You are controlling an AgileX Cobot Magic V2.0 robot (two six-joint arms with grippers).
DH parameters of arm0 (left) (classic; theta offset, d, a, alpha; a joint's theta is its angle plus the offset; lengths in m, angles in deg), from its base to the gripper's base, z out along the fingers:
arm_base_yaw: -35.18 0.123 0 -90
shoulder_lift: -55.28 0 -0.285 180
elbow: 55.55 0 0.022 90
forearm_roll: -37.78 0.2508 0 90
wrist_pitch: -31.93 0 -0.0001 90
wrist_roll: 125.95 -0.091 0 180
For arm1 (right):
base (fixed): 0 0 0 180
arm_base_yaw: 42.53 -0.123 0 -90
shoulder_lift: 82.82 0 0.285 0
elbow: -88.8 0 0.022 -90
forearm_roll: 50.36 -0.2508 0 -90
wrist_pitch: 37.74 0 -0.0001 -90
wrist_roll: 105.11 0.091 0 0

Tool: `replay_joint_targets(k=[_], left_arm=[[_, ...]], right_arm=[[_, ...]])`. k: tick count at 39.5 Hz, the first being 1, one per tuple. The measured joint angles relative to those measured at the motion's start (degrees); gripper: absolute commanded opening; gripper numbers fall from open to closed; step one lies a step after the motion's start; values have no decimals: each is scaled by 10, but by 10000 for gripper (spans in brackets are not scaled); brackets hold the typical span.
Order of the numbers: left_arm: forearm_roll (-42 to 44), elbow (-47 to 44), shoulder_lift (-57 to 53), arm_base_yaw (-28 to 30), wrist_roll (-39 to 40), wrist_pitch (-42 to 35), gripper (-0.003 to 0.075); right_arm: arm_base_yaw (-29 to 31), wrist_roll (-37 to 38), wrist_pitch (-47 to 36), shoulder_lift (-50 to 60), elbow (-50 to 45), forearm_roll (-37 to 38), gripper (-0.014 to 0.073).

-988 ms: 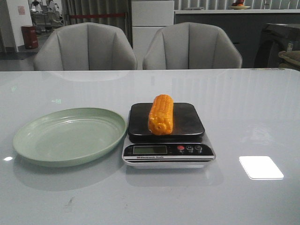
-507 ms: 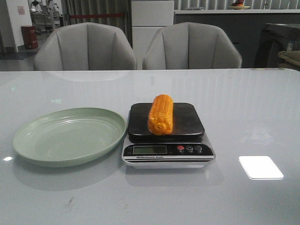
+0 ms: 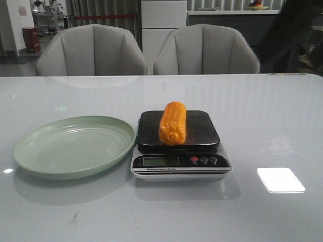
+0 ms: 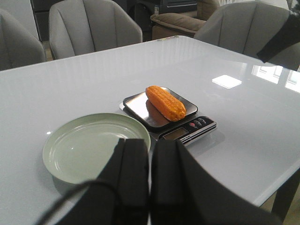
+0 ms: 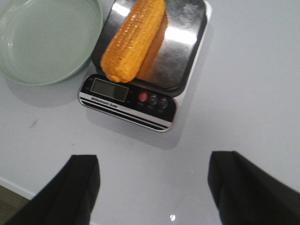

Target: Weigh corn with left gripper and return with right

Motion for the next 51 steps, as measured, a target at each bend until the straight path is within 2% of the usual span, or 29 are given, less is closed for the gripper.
replay_joint_targets(k=[6, 21, 36, 51], left_arm=[[0, 0, 0, 0, -1, 0, 114], [0, 0, 0, 0, -1, 0, 114], [0, 0, 0, 0, -1, 0, 114], [0, 0, 0, 0, -1, 0, 114]], right_arm=[[-34, 35, 39, -107, 92, 5, 498], [-64, 135, 114, -304, 289, 30, 500], [-64, 250, 214, -434, 419, 70, 521], [-64, 300, 234, -528, 486, 72, 521]])
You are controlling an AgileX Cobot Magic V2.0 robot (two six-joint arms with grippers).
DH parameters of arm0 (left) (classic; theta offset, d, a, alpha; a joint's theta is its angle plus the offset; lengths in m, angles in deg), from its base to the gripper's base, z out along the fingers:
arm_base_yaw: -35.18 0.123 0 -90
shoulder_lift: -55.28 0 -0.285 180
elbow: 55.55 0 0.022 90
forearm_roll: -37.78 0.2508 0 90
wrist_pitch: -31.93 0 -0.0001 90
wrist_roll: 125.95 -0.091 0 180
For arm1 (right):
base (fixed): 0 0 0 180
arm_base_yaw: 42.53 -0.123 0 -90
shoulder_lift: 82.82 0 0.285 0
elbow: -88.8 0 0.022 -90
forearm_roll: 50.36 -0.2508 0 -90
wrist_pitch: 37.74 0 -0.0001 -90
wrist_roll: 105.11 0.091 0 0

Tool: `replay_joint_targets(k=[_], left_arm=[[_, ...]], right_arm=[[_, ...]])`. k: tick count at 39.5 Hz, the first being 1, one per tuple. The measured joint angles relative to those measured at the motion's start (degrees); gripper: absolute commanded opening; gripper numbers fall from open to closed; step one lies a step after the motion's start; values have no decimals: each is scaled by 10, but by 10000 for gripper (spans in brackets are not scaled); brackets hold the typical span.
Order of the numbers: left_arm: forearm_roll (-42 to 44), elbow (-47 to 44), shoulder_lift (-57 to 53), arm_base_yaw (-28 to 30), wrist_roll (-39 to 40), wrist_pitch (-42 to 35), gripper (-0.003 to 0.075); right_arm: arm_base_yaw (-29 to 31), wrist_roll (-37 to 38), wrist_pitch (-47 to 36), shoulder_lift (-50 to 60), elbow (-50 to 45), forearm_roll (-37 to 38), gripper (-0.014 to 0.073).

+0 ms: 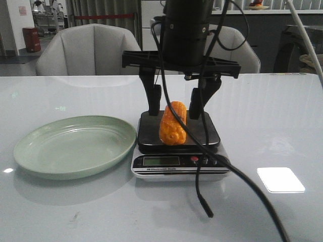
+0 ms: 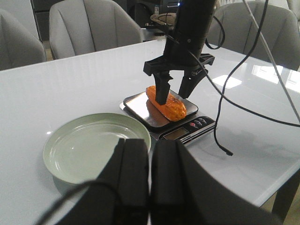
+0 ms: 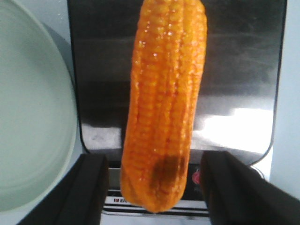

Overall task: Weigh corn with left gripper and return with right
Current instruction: 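Lower the right gripper over the corn on the scale, then close the right gripper on the corn and lift it, then carry the corn to the green plate and lower it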

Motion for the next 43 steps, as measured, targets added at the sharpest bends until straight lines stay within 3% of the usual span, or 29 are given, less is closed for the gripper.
replay_joint_targets(k=[10, 25, 32, 43], left_arm=[[0, 0, 0, 0, 0, 0, 114], [0, 0, 0, 0, 0, 0, 114], [0, 0, 0, 0, 0, 0, 114], [0, 0, 0, 0, 0, 0, 114]], right_arm=[[0, 9, 0, -39, 2, 0, 505], [-28, 12, 3, -47, 55, 1, 300], [-68, 12, -8, -47, 83, -12, 297], [-128, 13, -117, -60, 85, -65, 298]])
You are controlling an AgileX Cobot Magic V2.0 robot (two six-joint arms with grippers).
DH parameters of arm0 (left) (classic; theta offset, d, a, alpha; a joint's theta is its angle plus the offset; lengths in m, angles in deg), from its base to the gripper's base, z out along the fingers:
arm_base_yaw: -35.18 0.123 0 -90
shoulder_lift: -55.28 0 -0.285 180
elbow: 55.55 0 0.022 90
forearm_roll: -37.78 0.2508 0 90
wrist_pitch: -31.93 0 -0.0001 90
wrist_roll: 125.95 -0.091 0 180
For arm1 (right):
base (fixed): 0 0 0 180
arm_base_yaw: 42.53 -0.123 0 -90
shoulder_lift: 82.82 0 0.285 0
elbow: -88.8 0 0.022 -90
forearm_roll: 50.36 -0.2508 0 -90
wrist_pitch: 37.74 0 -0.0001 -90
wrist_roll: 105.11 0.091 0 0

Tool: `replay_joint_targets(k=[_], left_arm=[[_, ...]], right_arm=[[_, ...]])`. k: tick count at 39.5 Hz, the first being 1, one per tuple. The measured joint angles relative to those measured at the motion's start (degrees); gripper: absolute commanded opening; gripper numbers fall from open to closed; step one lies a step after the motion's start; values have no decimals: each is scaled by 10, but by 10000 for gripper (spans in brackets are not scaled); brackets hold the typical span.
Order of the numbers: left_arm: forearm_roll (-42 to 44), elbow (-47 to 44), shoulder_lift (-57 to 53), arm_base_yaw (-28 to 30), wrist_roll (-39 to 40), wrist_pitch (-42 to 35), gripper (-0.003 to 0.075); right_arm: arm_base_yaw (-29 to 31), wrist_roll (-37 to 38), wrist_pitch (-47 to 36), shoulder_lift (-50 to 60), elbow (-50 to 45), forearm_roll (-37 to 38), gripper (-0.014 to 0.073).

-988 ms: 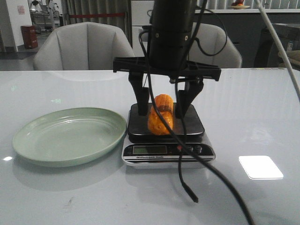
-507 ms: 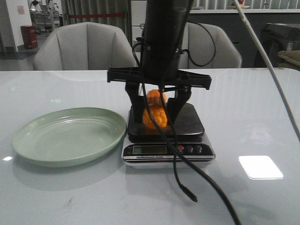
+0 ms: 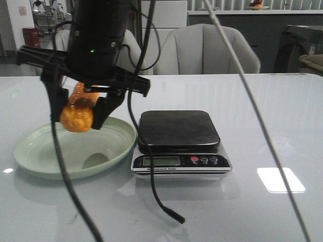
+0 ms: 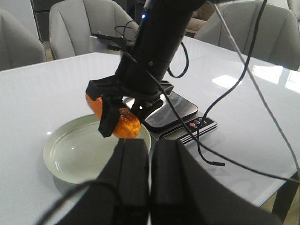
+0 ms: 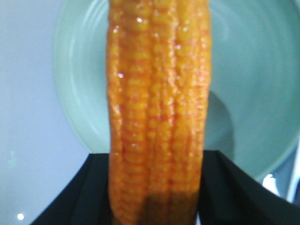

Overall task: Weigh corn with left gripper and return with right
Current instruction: 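Carry the corn to the green plate and lower it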

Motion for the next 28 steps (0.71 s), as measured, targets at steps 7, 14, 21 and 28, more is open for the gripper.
replay_joint_targets(k=[7, 14, 21, 28], left_arm=[[0, 0, 0, 0, 0, 0, 114], [0, 0, 0, 0, 0, 0, 114], [0, 0, 0, 0, 0, 0, 114], [0, 0, 0, 0, 0, 0, 114]], right_arm=[[-10, 10, -19, -21, 0, -8, 309], [-10, 23, -28, -41, 0, -8, 507], [-9, 28, -53, -51, 0, -8, 591], [6, 29, -51, -53, 3, -12, 591]])
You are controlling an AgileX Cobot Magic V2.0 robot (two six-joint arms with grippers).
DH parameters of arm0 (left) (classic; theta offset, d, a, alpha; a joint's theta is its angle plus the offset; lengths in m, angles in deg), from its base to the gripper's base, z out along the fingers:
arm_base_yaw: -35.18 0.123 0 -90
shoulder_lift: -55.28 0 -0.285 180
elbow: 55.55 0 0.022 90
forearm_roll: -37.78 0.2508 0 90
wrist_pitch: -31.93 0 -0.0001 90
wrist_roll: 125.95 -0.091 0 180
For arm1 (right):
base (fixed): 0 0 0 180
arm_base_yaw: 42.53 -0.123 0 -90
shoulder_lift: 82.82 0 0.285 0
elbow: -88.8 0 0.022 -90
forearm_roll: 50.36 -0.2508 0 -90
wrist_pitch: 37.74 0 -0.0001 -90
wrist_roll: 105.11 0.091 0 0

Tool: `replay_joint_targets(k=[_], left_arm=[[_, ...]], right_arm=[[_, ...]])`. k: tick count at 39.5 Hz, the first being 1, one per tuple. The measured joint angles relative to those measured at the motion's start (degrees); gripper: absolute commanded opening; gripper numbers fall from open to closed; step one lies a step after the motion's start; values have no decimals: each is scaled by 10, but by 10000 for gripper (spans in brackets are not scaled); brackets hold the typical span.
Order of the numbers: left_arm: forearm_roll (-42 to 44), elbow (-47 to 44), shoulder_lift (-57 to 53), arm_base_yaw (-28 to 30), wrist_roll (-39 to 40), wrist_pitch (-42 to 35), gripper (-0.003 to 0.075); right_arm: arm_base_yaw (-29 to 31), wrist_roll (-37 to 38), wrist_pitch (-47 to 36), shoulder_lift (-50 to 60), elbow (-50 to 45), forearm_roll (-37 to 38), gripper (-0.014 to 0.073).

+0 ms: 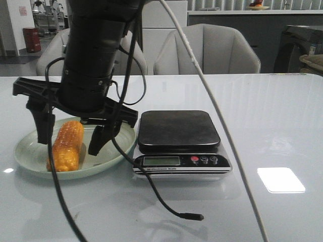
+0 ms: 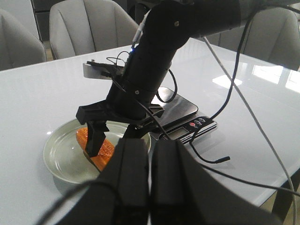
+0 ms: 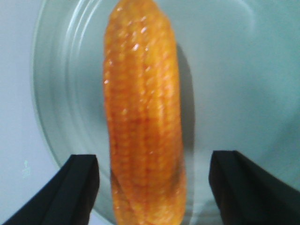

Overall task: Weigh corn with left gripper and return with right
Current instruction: 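Carry the corn to the green plate and lower it, then open the right gripper and raise it away from the plate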

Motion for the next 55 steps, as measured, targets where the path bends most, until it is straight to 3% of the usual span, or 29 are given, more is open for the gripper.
replay_joint_targets(k=[12, 31, 43, 55], left_arm=[[0, 0, 0, 0, 0, 0, 114], [0, 0, 0, 0, 0, 0, 114], [0, 0, 0, 0, 0, 0, 114], [0, 0, 0, 0, 0, 0, 114]], right_arm=[[30, -50, 58, 49, 6, 2, 591], [125, -348, 248, 136, 9, -27, 591], [187, -492, 231, 226, -67, -102, 591], [204, -539, 79, 411, -275, -108, 591]])
